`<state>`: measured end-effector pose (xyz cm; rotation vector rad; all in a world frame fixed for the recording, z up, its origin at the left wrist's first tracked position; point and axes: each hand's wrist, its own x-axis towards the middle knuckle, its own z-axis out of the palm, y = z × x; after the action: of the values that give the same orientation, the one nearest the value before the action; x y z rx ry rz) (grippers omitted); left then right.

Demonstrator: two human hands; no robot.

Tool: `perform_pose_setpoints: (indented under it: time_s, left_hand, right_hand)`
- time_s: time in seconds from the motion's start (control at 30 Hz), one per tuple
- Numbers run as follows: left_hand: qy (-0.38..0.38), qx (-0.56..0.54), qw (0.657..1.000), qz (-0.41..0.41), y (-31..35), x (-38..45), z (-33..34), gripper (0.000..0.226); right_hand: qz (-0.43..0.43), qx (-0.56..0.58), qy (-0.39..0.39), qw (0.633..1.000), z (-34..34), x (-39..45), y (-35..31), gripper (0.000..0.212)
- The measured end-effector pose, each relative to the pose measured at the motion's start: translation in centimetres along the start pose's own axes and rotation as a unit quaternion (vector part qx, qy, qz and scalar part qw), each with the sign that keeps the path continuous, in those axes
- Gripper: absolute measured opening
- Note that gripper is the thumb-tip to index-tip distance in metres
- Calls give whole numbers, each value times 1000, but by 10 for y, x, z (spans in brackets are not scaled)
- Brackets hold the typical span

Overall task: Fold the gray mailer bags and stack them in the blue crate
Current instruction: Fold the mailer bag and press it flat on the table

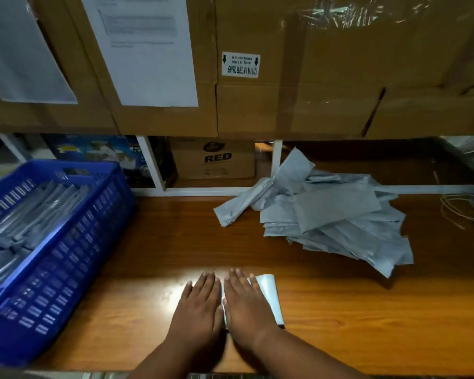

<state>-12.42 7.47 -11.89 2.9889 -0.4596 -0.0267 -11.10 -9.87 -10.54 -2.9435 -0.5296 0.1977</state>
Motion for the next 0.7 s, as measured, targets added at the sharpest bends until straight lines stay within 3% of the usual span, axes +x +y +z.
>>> perform_pose_setpoints:
  time_s: [0.1, 0.27, 0.47, 0.7]
  left_hand:
    - [12, -12, 1000, -9, 10, 9, -15, 64]
    - [14, -74, 997, -20, 36, 32, -15, 64]
    - [-11, -29, 998, -47, 50, 21, -5, 68]
    - [-15, -16, 999, -33, 46, 27, -6, 68]
  right_hand:
    - [-9, 20, 30, 999, -19, -7, 4, 66]
    - [-23, -10, 8, 1000, -35, -5, 22, 85]
    - [-10, 4, 9, 1000, -9, -6, 28, 63]
    - [0, 15, 33, 999, 1, -4, 29, 68]
